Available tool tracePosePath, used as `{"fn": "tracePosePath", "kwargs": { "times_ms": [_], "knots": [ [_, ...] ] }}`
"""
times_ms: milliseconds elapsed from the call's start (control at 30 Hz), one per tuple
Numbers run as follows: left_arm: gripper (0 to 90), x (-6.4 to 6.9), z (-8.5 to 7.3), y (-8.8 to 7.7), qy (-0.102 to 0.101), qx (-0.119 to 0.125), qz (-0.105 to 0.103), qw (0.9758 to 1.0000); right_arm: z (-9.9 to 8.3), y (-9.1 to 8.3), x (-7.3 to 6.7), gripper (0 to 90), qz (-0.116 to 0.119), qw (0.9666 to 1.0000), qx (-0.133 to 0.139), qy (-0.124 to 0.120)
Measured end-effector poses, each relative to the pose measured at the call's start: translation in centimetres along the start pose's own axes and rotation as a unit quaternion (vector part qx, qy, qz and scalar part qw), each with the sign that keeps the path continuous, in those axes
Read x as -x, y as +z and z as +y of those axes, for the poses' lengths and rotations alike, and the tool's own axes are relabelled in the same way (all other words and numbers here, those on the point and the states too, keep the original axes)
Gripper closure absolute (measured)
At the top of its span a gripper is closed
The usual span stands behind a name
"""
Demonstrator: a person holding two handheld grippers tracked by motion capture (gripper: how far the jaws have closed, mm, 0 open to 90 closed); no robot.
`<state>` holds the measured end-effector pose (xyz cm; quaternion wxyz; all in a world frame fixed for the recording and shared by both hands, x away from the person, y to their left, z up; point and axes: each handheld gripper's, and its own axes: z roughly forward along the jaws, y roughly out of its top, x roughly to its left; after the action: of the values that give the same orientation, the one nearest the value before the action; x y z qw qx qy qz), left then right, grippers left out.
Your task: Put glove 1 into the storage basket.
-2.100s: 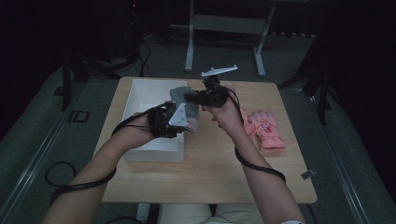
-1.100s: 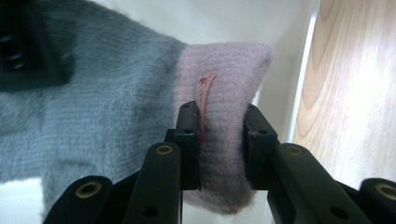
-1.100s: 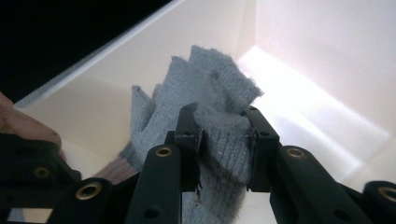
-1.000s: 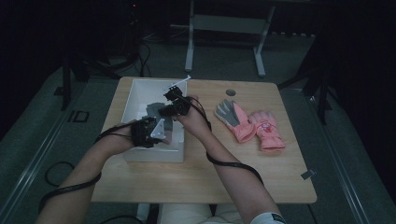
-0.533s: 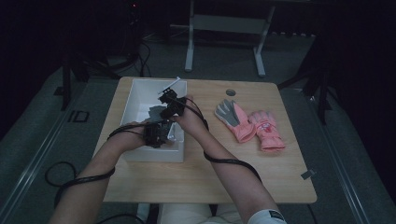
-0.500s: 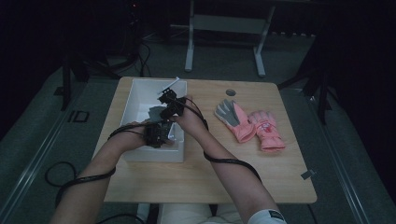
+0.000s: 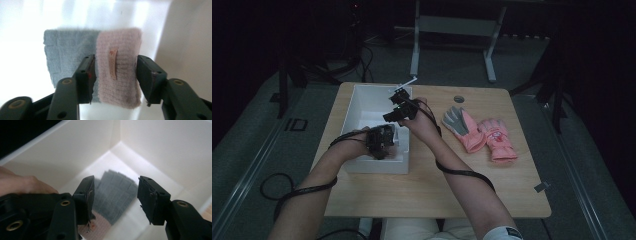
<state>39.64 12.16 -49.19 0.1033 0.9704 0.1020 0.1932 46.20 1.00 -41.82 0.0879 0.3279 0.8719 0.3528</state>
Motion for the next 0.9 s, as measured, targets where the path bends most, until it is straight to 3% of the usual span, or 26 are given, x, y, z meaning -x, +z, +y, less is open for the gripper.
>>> {"fn": "tracePosePath", "kwargs": {
  "times_ms": [100, 233, 500, 767, 900],
  "knots": [
    [48.4, -0.5, 0.0, -0.9, -0.020, 0.013, 0.008, 0.9997, 0.1, -1.5, 0.5, 46.6, 0.003, 0.9998, 0.019, 0.009],
    [49.6, -0.9, -0.1, -2.5, -0.046, 0.050, 0.001, 0.9977, 0.0, -3.5, 1.2, 46.5, -0.001, 0.9992, 0.038, 0.016],
    [54.1, -1.0, 0.1, -5.2, -0.056, 0.083, -0.002, 0.9950, -1.4, -6.1, 2.7, 46.7, -0.006, 0.9985, 0.051, 0.020],
    [55.7, -0.1, 2.0, -7.6, -0.050, 0.113, -0.018, 0.9921, -4.8, -8.7, 4.1, 47.4, -0.003, 0.9984, 0.056, 0.012],
    [55.7, -0.5, 2.9, -8.6, -0.064, 0.137, -0.028, 0.9881, -6.3, -9.9, 4.6, 47.7, -0.011, 0.9981, 0.060, 0.007]
  ]
}}
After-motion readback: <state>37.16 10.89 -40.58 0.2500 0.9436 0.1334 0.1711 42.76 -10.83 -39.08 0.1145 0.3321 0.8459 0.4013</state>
